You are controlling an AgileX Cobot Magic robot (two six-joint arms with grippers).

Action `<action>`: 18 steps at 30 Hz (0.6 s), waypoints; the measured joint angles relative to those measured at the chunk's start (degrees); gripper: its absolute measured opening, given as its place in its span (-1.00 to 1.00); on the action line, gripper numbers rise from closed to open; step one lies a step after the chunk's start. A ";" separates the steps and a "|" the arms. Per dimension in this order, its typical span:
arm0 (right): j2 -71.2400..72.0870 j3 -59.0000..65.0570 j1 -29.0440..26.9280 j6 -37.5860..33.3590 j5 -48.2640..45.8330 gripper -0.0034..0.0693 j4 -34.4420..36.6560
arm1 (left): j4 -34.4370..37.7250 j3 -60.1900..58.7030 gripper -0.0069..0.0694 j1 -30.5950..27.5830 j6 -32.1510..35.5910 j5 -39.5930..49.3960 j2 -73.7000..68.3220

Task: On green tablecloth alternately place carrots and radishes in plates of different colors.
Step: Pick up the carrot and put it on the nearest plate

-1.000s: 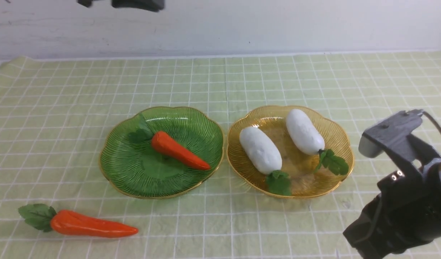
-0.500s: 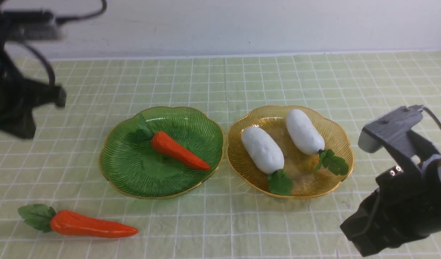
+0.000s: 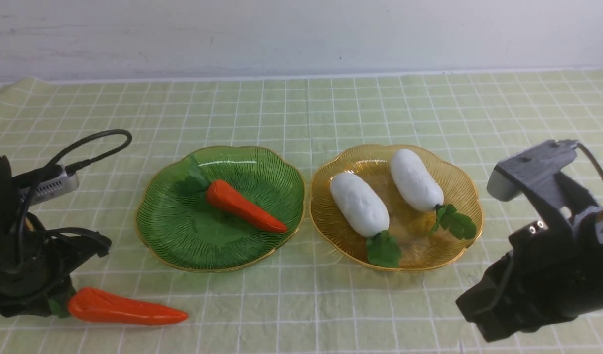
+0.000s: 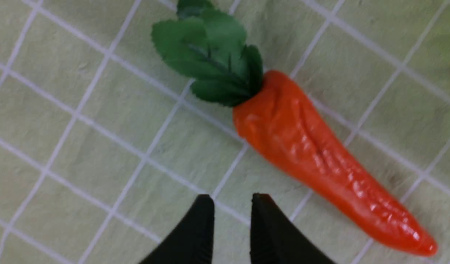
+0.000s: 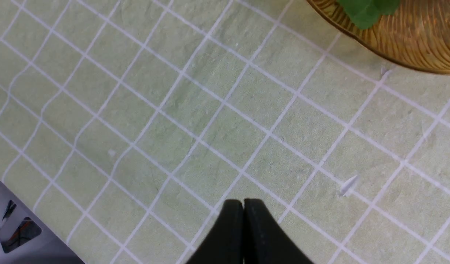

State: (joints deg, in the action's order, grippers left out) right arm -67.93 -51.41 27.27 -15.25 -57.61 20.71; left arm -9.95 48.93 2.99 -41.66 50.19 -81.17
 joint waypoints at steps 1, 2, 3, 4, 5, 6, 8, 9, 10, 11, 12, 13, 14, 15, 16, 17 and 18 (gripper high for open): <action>0.00 0.00 0.00 0.00 0.00 -0.95 0.00 | -0.13 0.00 -0.36 0.00 -0.11 -0.31 -0.12; 0.00 0.00 0.00 0.06 0.00 -0.95 0.14 | -1.07 0.00 -0.18 0.00 -1.52 -2.96 -1.30; 0.00 0.00 0.00 0.06 0.05 -0.95 0.23 | -1.64 0.00 -0.12 0.00 -2.14 -3.74 -1.82; 0.00 0.00 0.00 0.06 0.04 -0.95 0.25 | -2.31 0.00 -0.01 0.00 -3.60 -5.06 -2.47; 0.00 0.00 0.00 0.06 0.04 -0.95 0.25 | -2.76 0.00 0.09 0.00 -4.80 -5.87 -3.10; 0.00 0.00 0.00 0.06 0.04 -0.95 0.25 | -3.00 0.00 0.18 0.00 -5.96 -6.69 -3.70; 0.00 0.00 0.00 0.06 0.04 -0.95 0.25 | -3.06 0.00 0.30 0.00 -7.34 -7.65 -4.71; 0.00 0.00 0.00 0.06 0.06 -0.95 0.25 | -3.11 0.00 0.38 0.00 -7.87 -8.40 -5.67; 0.00 0.00 0.00 0.06 0.11 -0.95 0.25 | -3.11 0.00 0.42 0.00 -8.09 -8.80 -6.09; 0.00 0.00 0.00 0.06 0.11 -0.95 0.25 | -3.11 0.00 0.47 0.00 -8.35 -9.25 -6.96; 0.00 0.00 0.00 0.06 0.11 -0.95 0.25 | -3.11 0.00 0.49 0.00 -8.49 -9.69 -7.85; 0.00 0.00 0.00 0.06 0.11 -0.95 0.25 | -3.12 0.00 0.50 0.00 -8.54 -9.83 -8.00; 0.00 0.00 0.00 0.06 0.11 -0.95 0.25 | -3.18 0.00 0.52 0.00 -8.60 -10.06 -9.32; 0.00 0.00 0.00 0.06 0.11 -0.95 0.25 | -3.18 0.00 0.52 0.00 -8.60 -10.06 -9.45; 0.00 0.00 0.00 0.06 0.11 -0.95 0.25 | -3.18 0.00 0.52 0.00 -8.60 -10.06 -9.89; 0.00 0.00 0.00 0.06 0.11 -0.95 0.25 | -3.24 0.00 0.52 0.00 -8.60 -10.06 -10.88; 0.00 0.00 0.00 0.06 0.12 -0.95 0.25 | -3.24 0.00 0.52 0.00 -8.54 -10.06 -11.47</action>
State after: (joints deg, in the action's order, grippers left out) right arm -67.93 -51.41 27.27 -15.20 -57.49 20.96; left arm -13.19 48.93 2.99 -50.20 40.13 -92.64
